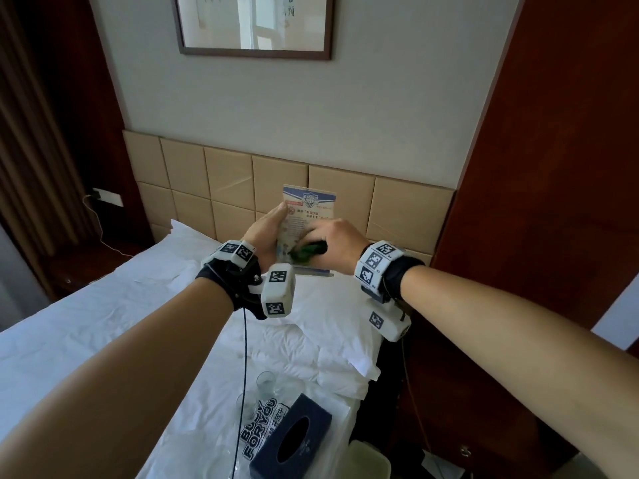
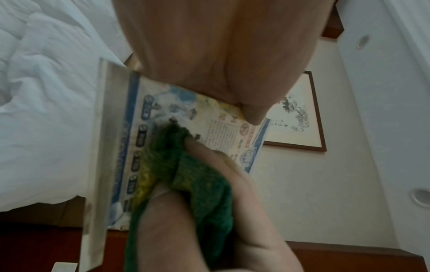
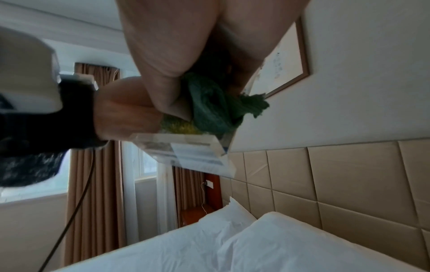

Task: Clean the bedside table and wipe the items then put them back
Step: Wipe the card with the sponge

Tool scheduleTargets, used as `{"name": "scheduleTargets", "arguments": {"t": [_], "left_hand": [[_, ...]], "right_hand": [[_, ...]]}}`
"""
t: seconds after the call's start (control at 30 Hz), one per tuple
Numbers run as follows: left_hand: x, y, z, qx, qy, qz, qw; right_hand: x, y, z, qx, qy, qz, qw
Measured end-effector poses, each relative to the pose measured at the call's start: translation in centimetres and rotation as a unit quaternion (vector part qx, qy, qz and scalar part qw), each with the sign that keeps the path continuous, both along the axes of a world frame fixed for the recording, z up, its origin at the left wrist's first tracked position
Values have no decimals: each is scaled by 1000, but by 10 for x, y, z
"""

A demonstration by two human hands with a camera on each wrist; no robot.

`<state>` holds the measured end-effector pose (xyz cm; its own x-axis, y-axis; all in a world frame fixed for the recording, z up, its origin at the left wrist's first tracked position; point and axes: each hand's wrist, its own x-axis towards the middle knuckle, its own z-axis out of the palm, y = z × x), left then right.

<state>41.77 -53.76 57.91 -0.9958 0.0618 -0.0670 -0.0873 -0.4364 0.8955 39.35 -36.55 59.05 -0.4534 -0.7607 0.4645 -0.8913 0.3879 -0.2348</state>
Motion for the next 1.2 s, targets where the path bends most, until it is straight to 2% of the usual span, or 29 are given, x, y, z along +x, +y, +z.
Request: {"name": "scheduleTargets", "arguments": {"t": [0.1, 0.2, 0.3, 0.5, 0.67, 0.73, 0.83, 0.9, 1.2], "left_hand": [[3, -1, 2, -30, 14, 15, 999], [7, 2, 1, -73, 22, 31, 997], [10, 8, -1, -76, 13, 25, 997], [10, 10, 2, -13, -14, -11, 1000], [12, 6, 3, -6, -37, -6, 999], [12, 6, 2, -11, -37, -13, 999], [15, 11, 6, -22, -39, -33, 998], [15, 15, 7, -28, -49, -39, 998], [9, 9, 6, -1, -50, 7, 999]], "right_hand": [[-4, 3, 13, -68, -1, -50, 996], [-18, 3, 25, -157, 3, -133, 979], [-25, -3, 30, -180, 6, -167, 969], [-11, -20, 12, -141, -6, -103, 985], [-7, -14, 8, -97, -15, -47, 994], [-7, -13, 12, -117, -17, -58, 991], [-15, -15, 23, -190, -23, -125, 974], [-21, -17, 30, -198, -28, -149, 968], [-7, -14, 14, -88, -54, -49, 993]]}}
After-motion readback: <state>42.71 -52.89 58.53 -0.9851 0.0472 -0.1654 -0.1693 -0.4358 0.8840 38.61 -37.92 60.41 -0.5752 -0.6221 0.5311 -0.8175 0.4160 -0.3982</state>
